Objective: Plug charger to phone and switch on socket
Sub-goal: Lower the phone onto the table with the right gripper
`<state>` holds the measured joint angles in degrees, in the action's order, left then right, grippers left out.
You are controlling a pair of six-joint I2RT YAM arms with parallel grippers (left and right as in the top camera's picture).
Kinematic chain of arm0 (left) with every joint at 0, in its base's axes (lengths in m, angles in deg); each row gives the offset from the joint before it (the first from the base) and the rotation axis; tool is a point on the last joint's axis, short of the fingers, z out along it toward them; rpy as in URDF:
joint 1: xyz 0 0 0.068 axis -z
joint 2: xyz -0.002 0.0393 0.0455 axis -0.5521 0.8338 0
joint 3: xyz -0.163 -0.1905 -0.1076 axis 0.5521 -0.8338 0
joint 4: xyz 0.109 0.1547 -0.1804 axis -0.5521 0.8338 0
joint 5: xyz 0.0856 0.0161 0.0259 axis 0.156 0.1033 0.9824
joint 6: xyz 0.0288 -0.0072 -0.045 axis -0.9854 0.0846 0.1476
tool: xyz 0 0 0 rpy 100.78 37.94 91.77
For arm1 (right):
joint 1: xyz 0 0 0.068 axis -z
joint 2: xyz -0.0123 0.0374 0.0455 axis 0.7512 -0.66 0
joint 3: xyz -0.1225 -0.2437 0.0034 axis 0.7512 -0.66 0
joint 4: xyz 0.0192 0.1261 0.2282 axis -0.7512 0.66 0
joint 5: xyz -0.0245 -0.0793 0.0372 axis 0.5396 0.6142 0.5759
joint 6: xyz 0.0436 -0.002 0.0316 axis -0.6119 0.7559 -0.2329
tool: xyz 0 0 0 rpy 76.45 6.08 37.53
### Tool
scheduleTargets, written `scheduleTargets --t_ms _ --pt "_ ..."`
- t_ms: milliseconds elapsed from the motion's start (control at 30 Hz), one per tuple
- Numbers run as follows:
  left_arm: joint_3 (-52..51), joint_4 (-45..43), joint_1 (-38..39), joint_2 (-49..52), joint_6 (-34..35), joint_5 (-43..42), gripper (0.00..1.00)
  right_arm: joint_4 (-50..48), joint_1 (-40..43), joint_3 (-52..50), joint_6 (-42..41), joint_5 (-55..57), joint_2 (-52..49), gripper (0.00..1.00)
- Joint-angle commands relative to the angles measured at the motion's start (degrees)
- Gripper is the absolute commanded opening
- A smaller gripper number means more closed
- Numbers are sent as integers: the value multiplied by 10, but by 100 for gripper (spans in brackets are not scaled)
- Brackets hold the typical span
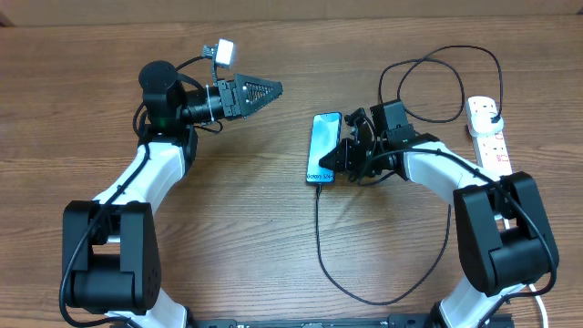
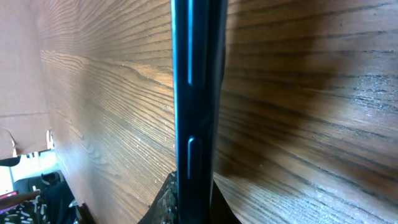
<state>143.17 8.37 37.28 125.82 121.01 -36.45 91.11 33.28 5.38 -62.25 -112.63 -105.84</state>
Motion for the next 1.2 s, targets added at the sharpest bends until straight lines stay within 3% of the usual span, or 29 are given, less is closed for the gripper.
scheduleTargets --t_ms 0,1167 --pt "4 0 4 -13 -15 -8 100 -19 0 -15 0 -7 0 7" --pt "4 0 4 -13 -15 -8 100 -23 0 -16 -29 24 0 17"
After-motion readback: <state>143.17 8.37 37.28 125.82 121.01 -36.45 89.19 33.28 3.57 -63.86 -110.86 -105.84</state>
